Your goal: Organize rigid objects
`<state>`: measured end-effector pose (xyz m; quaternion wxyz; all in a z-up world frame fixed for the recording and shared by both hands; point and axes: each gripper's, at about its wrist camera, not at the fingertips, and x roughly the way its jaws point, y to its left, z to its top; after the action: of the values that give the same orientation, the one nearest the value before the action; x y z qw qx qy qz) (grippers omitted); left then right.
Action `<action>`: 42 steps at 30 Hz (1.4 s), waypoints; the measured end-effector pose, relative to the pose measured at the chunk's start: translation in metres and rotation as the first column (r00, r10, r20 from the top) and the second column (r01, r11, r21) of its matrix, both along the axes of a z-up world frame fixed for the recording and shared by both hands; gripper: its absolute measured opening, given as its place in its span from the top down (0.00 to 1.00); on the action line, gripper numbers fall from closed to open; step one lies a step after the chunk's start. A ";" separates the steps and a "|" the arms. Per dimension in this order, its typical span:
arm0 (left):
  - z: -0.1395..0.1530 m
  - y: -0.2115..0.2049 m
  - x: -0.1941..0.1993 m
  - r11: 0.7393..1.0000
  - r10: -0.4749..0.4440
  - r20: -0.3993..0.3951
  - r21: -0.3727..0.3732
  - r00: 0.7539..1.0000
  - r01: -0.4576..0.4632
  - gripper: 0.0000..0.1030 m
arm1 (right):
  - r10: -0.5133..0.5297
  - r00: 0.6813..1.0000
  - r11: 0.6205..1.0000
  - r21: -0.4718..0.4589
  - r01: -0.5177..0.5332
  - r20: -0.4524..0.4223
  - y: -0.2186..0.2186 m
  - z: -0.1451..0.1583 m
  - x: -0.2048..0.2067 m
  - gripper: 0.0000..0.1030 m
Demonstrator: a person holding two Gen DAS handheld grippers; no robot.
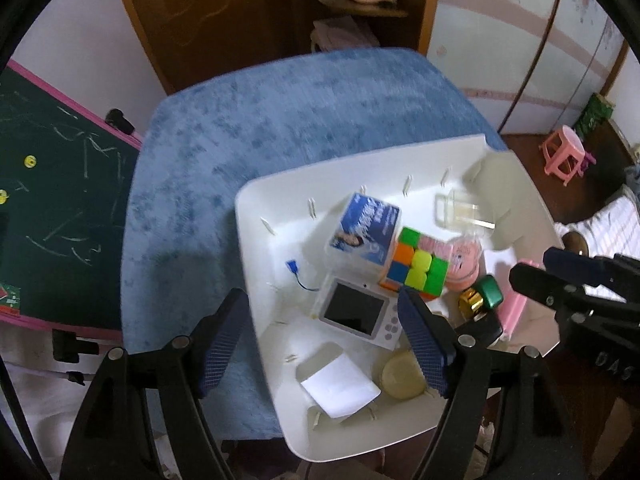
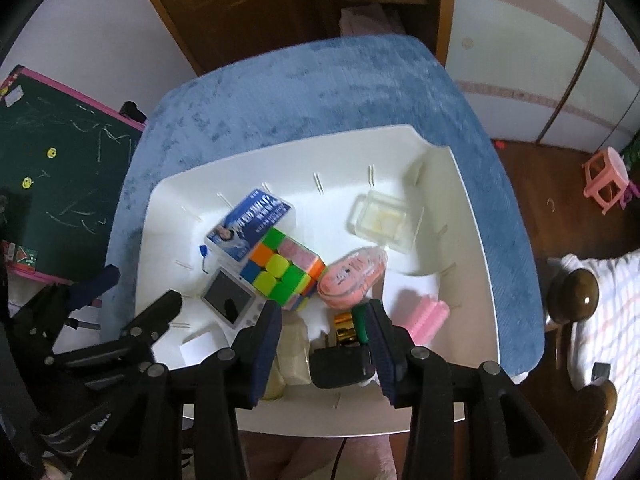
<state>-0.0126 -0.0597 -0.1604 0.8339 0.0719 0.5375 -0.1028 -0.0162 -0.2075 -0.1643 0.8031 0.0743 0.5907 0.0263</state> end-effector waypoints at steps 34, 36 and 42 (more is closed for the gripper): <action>0.158 0.031 -0.026 0.972 0.231 0.226 -0.105 0.946 -0.212 0.18 | -0.012 0.935 0.999 -0.029 0.024 0.354 0.004 0.190 -0.027 0.24; 0.159 0.032 -0.026 0.969 0.242 0.225 -0.104 0.944 -0.224 0.18 | -0.002 0.939 0.999 -0.032 0.014 0.344 0.005 0.189 -0.025 0.24; 0.159 0.029 -0.023 0.967 0.253 0.218 -0.089 0.943 -0.239 0.18 | 0.053 0.942 0.997 -0.065 -0.033 0.332 0.015 0.188 -0.022 0.24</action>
<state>-0.0360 -0.0304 -0.0015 0.8979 -0.0099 0.4400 -0.0052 -0.0382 -0.1920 0.0239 0.8925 0.0324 0.4482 0.0388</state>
